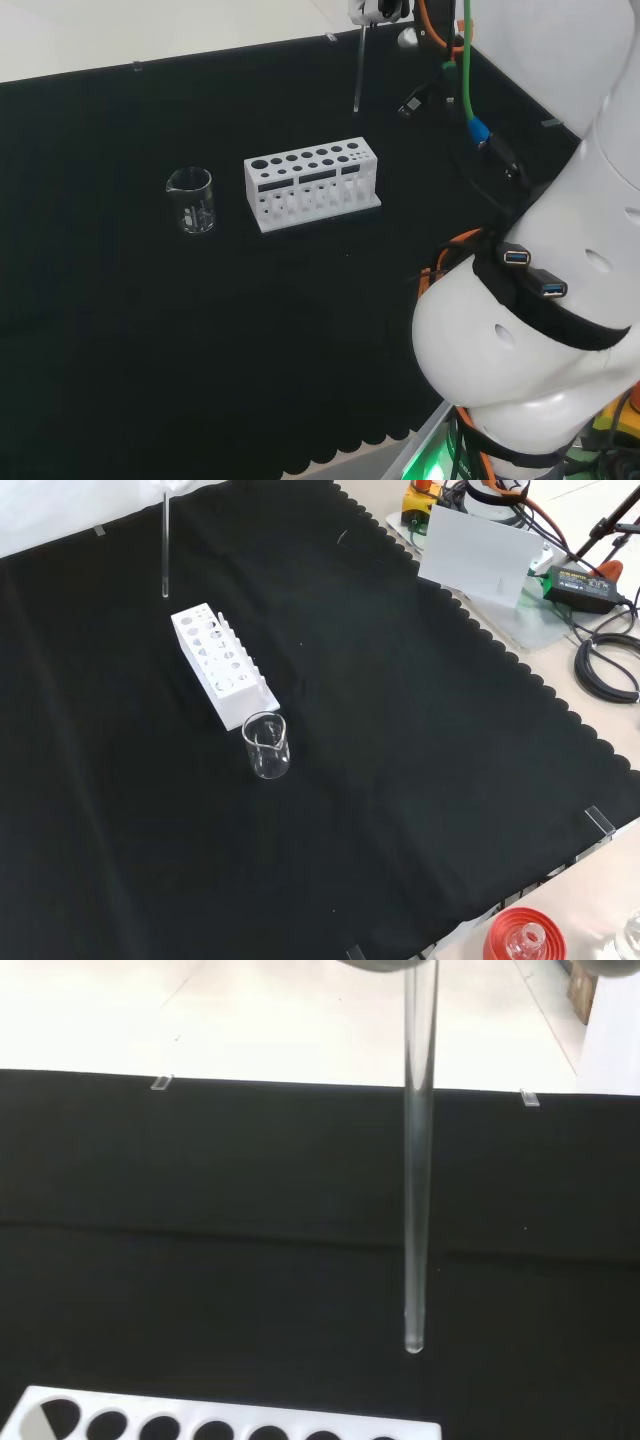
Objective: Take the glass rod from the white test tube rack.
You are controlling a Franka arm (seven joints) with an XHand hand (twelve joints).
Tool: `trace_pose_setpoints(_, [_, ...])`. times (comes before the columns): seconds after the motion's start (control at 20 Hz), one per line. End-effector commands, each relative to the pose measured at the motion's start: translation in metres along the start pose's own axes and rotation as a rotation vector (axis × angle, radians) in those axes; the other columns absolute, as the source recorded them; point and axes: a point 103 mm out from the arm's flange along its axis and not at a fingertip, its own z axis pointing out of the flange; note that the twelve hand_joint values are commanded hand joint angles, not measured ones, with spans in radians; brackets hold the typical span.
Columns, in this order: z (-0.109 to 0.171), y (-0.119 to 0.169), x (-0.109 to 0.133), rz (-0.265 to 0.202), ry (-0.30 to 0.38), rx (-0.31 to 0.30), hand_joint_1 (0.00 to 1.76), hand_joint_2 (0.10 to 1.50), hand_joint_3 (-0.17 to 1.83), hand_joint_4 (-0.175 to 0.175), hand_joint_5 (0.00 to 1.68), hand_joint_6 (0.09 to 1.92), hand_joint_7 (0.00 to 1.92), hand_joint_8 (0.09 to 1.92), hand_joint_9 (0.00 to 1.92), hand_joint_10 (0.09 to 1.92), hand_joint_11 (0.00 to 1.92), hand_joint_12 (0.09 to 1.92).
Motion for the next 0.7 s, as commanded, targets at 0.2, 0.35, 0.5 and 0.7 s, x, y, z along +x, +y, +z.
trace_pose_setpoints(0.2, [-0.006,-0.012,0.014,-0.016,0.016,-0.005,1.32,1.09,-0.17,-0.175,1.2,0.43,1.28,0.78,1.61,0.56,1.5,0.69])
trace_pose_setpoints(0.35, [-0.006,-0.014,0.017,-0.018,0.021,-0.004,1.32,1.09,-0.17,-0.175,1.2,0.43,1.28,0.78,1.61,0.55,1.5,0.69])
trace_pose_setpoints(0.5, [-0.007,-0.017,0.018,-0.016,0.023,-0.002,1.32,1.09,-0.17,-0.175,1.2,0.43,1.28,0.78,1.62,0.55,1.51,0.69])
trace_pose_setpoints(0.7, [-0.01,-0.021,0.02,-0.02,0.017,-0.003,1.32,1.09,-0.17,-0.175,1.2,0.43,1.28,0.78,1.62,0.55,1.51,0.69])
